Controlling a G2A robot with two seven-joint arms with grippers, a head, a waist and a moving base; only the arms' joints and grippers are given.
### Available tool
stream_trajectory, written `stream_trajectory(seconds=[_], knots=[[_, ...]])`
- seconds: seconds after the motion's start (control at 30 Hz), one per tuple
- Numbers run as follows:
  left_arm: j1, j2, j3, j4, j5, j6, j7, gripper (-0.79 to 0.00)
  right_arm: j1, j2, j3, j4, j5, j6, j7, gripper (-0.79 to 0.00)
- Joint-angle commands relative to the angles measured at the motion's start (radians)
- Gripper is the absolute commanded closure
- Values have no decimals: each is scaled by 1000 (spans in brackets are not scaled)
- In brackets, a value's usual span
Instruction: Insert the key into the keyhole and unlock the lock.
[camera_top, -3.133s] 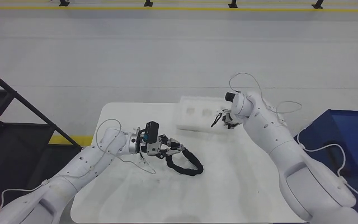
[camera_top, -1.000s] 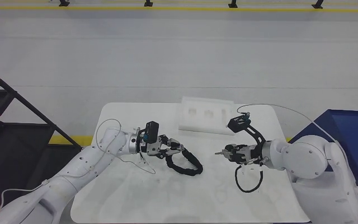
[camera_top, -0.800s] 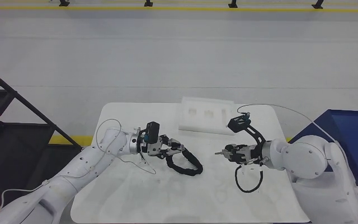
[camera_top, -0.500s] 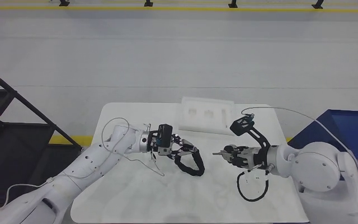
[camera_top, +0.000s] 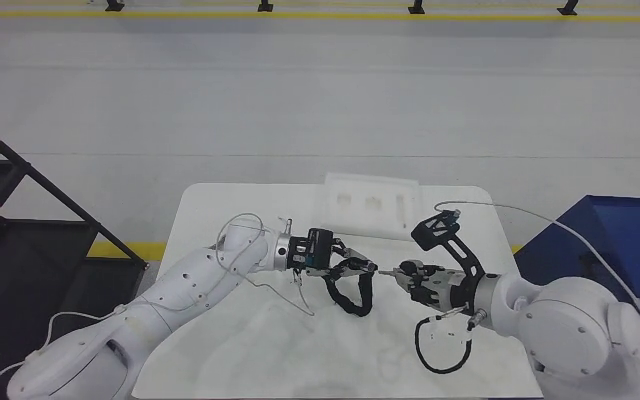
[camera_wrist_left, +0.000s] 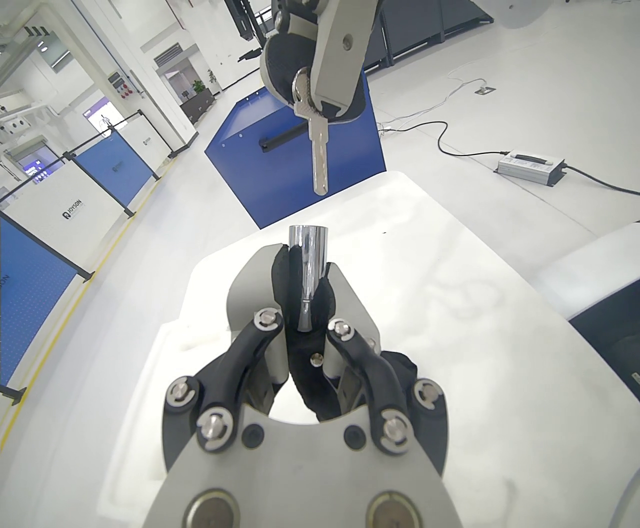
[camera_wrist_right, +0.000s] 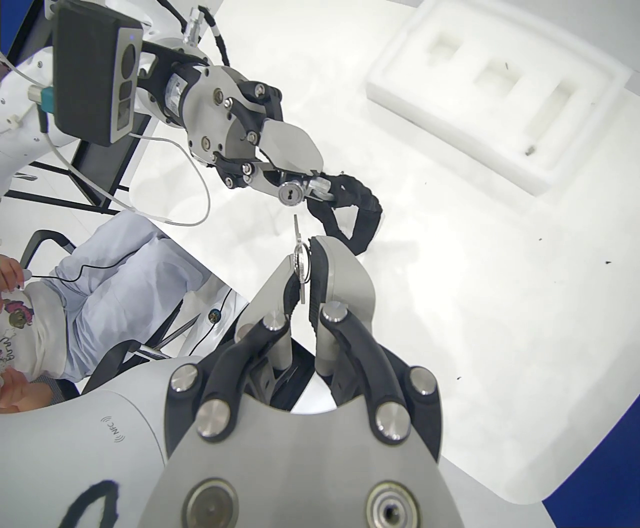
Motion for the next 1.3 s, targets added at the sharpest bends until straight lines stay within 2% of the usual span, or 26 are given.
stream_trajectory(seconds=[0.0, 0.47, 1.27], knots=[[-4, -8, 1, 13, -1, 7, 6, 0, -3, 1, -7, -4, -8, 9, -9, 0], [-9, -47, -4, 55, 16, 31, 31, 0, 24, 2, -62, -4, -68, 132, -42, 0], [-4, -73, -34, 75, 55, -6, 24, 0, 50, 8, -116, -4, -161, 159, -40, 0]])
